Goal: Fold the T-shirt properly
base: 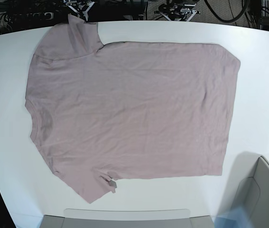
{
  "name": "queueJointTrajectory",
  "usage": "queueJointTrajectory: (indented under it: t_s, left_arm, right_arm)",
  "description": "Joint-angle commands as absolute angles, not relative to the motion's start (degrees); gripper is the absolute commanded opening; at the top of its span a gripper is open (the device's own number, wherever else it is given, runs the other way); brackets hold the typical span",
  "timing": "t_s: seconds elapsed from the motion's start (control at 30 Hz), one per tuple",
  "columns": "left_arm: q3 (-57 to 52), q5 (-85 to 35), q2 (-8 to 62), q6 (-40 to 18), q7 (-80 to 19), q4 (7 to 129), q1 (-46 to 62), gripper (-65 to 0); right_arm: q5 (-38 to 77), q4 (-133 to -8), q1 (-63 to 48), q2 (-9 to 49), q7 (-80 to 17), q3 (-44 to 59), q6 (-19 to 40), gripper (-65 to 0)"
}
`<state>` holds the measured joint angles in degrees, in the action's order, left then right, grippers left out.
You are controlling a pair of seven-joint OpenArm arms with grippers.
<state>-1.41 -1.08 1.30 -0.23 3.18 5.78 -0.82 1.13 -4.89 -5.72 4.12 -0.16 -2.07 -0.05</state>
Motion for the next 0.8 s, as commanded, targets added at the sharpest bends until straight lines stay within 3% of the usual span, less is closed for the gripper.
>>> queueJointTrajectory:
  t_s: [0.0,0.17,0.37,0.77]
  left_arm:
    - [-1.45,-1.1,1.45,-0.22,3.74,5.93,-0.4,-64.7]
    - [-1.45,-1.1,1.45,-0.22,3.82,9.63,1.71,-64.9]
    - [-1.45,-1.1,3.74,-0.22,3.82,13.23,7.34,-65.0]
    - [-1.63,-1.19,5.41,-0.22,3.74,22.46,19.12,-65.0]
  right_arm:
    - [0.66,-5.05,-6.29,4.26,-0.13,-2.15,0.13,-64.7]
    - [0.66,-7.78,-8.66,4.62,-0.22,-3.82,0.13,-64.8]
    - [1.1,-14.55,-14.02,9.01,0.04,-11.3,0.13,-64.8]
    - [1.19,-28.09,-25.8,14.37,-0.13,-11.56,0.13,-64.9]
